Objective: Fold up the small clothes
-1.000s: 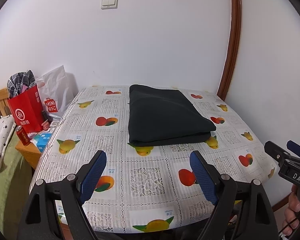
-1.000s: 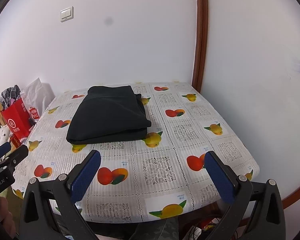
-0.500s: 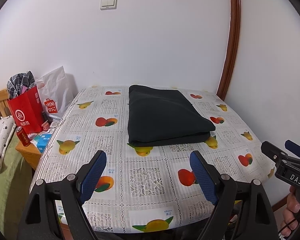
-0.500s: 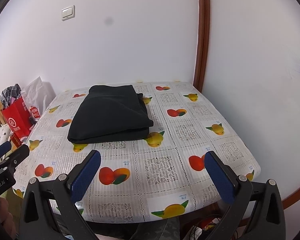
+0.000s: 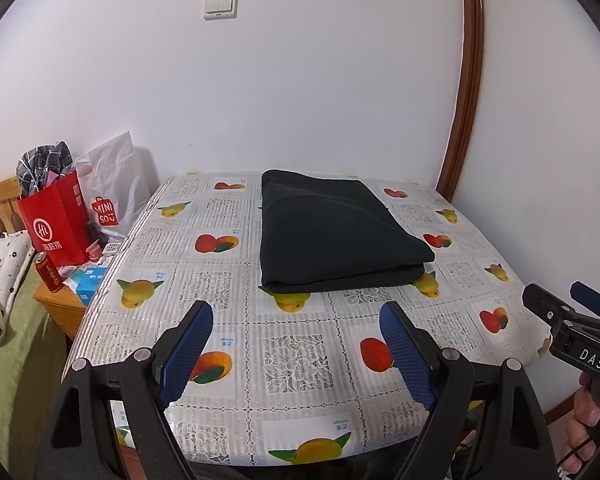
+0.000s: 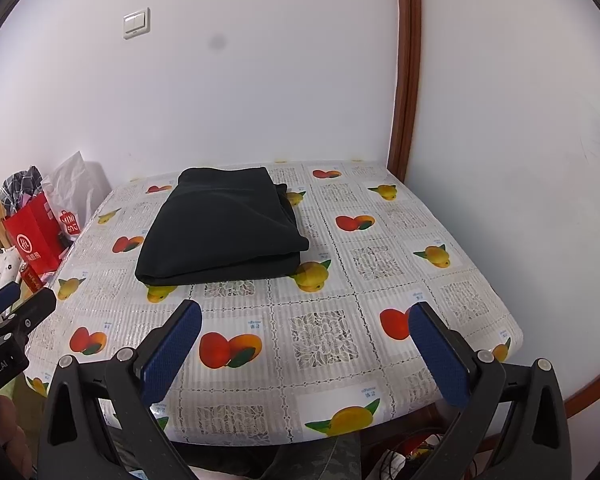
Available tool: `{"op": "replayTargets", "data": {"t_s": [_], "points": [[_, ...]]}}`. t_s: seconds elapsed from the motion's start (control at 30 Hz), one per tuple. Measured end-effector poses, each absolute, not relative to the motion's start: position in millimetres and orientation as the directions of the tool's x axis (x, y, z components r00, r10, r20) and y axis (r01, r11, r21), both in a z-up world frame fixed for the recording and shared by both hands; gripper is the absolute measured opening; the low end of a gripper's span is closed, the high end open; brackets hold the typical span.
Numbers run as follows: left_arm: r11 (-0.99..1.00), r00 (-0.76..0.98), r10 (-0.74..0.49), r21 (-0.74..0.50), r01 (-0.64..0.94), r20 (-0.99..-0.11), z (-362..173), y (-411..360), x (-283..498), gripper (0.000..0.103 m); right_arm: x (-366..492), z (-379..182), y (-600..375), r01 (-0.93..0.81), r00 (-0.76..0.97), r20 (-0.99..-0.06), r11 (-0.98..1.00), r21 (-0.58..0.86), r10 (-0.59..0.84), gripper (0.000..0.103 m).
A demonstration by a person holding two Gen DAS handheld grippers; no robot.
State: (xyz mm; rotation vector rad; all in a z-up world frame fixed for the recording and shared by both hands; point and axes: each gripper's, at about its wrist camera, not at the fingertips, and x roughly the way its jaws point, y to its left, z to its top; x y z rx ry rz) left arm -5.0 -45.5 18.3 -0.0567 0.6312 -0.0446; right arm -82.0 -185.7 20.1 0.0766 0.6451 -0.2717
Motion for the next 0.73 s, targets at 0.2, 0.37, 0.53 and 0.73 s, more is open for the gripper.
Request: {"op": "replayTargets", "data": {"t_s": [0.2,0.37,0.53,0.73], "points": [[0.998,0.808,-0.056,-0.064,0.022,-0.587,18.6,-44.5,-5.6,0.085,-83.2,20.2,-184.3,0.269,0.769,-0.6,0.963,-0.014,-0.223,0.102],[0.998,0.808,-0.054,-0.067,0.017,-0.586,18.7,-42.1,-4.8,0.085,-84.8,22.4,-185.1,0.269,0.773,-0.594,0.963,-0.01,-0.222,0.102],[0.998,0.809,-0.046,-0.062,0.012,-0.586,17.6,-39.0,-4.9,0.085,-86.2,24.1,-186.2,0.271,0.777,-0.587,0.963,-0.011,-0.225,0.102],[0.998,0.81,-0.04,-0.057,0.008,-0.585,15.1,-34.1,2.5,0.085,-81.5,20.7,-188.2,0.276,0.774,-0.591,0.961,-0.008,-0.227,0.102]]}}
